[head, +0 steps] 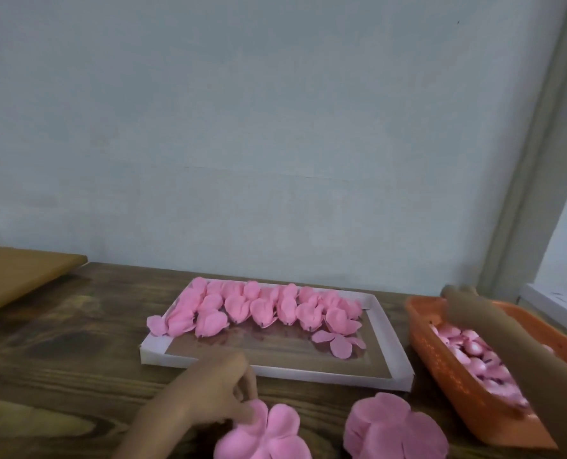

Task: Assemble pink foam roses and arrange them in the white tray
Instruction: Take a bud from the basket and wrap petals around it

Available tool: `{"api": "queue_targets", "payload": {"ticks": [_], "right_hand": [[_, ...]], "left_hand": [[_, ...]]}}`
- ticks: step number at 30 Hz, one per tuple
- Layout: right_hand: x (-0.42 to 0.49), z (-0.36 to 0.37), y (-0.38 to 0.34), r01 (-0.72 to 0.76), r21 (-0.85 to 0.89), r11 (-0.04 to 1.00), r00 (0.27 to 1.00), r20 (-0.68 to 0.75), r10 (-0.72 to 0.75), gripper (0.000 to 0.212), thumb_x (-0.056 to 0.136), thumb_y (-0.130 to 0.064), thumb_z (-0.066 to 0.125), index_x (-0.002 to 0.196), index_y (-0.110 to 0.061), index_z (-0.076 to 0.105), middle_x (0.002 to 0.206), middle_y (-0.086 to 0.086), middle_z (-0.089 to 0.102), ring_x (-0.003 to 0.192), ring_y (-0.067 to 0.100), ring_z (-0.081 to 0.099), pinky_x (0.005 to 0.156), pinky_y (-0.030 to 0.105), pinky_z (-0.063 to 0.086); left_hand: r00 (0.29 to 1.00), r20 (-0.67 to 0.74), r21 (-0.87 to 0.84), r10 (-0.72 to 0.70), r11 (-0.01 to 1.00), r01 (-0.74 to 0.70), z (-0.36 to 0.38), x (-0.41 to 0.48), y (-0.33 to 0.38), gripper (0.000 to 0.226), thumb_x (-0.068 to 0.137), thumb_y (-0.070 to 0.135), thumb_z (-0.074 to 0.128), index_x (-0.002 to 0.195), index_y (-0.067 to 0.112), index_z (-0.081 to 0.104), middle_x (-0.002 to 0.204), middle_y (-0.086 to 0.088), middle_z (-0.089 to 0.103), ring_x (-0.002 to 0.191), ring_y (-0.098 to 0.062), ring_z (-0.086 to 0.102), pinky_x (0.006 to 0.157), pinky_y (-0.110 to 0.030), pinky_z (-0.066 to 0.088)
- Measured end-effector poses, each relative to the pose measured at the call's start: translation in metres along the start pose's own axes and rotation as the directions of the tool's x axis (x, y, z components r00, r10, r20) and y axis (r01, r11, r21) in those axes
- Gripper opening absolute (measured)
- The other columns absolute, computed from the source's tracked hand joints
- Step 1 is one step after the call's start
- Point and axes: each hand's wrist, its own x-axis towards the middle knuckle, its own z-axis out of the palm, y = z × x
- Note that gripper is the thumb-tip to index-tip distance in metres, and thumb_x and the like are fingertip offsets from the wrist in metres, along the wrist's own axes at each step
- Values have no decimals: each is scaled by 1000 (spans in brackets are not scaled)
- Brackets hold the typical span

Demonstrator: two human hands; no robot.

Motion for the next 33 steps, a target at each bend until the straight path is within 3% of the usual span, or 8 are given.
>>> {"api": "queue_targets", "payload": {"ticks": [5, 10, 14, 18, 23, 25, 30, 33], "right_hand": [[-2, 20, 17, -58, 96, 994, 959, -270, 82, 47, 88, -1, 66, 128, 0, 43, 114, 21, 42, 100, 46, 64, 78, 46, 52], [-14, 21, 15, 55, -62, 997, 973, 229, -39, 44, 98, -32, 65, 137, -13, 56, 122, 5, 64, 122, 24, 63, 94, 28, 49], [-16, 19, 21, 59, -122, 991, 983, 180, -36, 52, 94, -37, 69, 140, -19, 52, 131, 2, 64, 121, 19, 64, 95, 25, 51], [-14, 11, 25, 42, -115, 992, 983, 184, -21, 38, 96, -43, 65, 126, -20, 61, 110, -1, 69, 105, 18, 69, 82, 24, 54], [-5, 5, 38, -40, -37, 999, 999, 4, 40, 33, 95, -53, 59, 80, -23, 57, 83, -5, 64, 70, 11, 59, 54, 22, 41], [-1, 5, 48, -45, -85, 995, 998, -46, 41, 35, 91, -53, 62, 73, -24, 59, 75, -9, 65, 66, 6, 60, 50, 21, 40], [-4, 8, 57, -11, -121, 993, 997, -79, 1, 29, 77, -51, 70, 75, -24, 61, 65, -8, 66, 56, 2, 62, 42, 18, 37], [-8, 20, 59, 17, -114, 993, 998, -58, -24, 28, 88, -53, 61, 79, -26, 59, 73, -7, 64, 66, 4, 60, 52, 20, 40]], "left_hand": [[990, -121, -39, -70, 997, 66, -5, -2, 4, 7, 73, 26, 84, 78, 25, 79, 68, 22, 71, 68, 0, 70, 58, -16, 48], [977, -208, 19, -48, 998, 53, -11, -4, 6, 11, 74, 38, 84, 75, 30, 76, 76, 24, 69, 78, 5, 64, 61, -10, 43], [995, -101, -266, 9, 963, -36, -20, -4, -1, 14, 75, 31, 85, 78, 21, 76, 74, 19, 72, 72, 7, 64, 66, -9, 45], [996, -57, -678, 73, 729, -92, -20, 0, -9, 20, 85, 17, 76, 72, 25, 63, 73, 8, 61, 73, -5, 58, 73, -20, 50], [999, -28, -973, 17, 227, -31, -13, 21, -7, 32, 94, 10, 61, 64, 22, 62, 85, -4, 68, 82, -20, 70, 76, -38, 60], [996, -60, -985, -68, 166, -48, -13, 32, -4, 41, 101, 9, 51, 68, 23, 71, 100, -9, 76, 87, -22, 71, 72, -36, 59], [950, -90, -995, -298, 68, -73, -6, 51, -6, 32, 102, 11, 49, 127, 0, 67, 124, -23, 73, 100, -32, 70, 76, -43, 59], [934, -81, -997, -348, 34, -74, -1, 54, -8, 31, 102, 9, 55, 129, 1, 67, 130, -20, 71, 113, -36, 68, 86, -47, 58]]}}
